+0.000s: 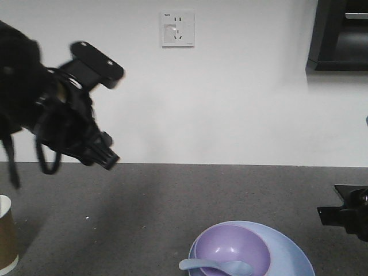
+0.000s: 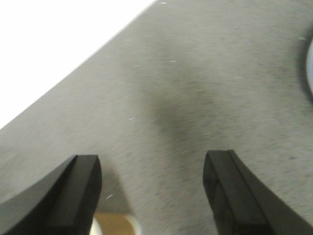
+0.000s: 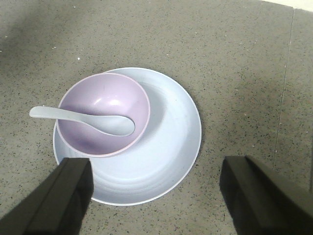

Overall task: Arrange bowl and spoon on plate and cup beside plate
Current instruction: 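Grasp the brown paper cup with the left gripper and lift it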

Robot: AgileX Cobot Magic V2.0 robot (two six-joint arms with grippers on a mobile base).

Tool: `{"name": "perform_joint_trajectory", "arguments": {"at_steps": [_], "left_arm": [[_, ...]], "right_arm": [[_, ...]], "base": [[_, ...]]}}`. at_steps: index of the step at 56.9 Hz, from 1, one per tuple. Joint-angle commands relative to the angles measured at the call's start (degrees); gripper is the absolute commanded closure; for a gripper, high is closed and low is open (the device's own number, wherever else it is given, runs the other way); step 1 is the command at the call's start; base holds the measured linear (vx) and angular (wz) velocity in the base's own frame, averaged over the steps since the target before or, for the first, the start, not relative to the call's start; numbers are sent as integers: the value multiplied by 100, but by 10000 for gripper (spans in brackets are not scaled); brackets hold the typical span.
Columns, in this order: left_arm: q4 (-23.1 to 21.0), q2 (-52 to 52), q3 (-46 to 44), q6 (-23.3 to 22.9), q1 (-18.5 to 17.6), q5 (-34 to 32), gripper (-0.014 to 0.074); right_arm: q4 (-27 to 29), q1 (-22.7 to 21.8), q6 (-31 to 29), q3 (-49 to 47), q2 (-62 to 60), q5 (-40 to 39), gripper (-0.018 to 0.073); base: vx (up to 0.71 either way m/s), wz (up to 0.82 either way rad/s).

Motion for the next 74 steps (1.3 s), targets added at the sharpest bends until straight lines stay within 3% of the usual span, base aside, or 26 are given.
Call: {"name": "perform_joint_trajectory", "arguments": {"at_steps": [1,11,16,24,36,56,67,74], "left_arm": [[378,-540,224,-123,456,-38,37],[372,-839,1255,-144,1293,-264,37],[372,-825,1798,112,1513,-542,37],[372,-787,2491,97,1818,-1011,37],[162,-736,2958,53,2104,-1704,37],[-77,-180,2961,65,2299,-1964,69],[-82,71,2961,65,2299,-2016,176],[-87,114,2949,51,2299,-2018,374]], "right_arm": [[22,-7,-58,-151,-87,-358,-22],[26,-7,-58,-151,-87,-346,-22],[26,-7,-58,-151,-87,-341,-22],[26,-7,-58,-151,-87,-335,-22],[26,-7,-58,-151,-87,-321,-22],[26,-7,-58,-151,-87,-328,-22],[26,-7,-58,-151,-87,-333,-22],[26,-7,-58,-151,-87,-340,-22]], "base": [[0,0],[0,0],[0,0],[0,0],[0,0],[0,0],[0,0],[0,0]]}}
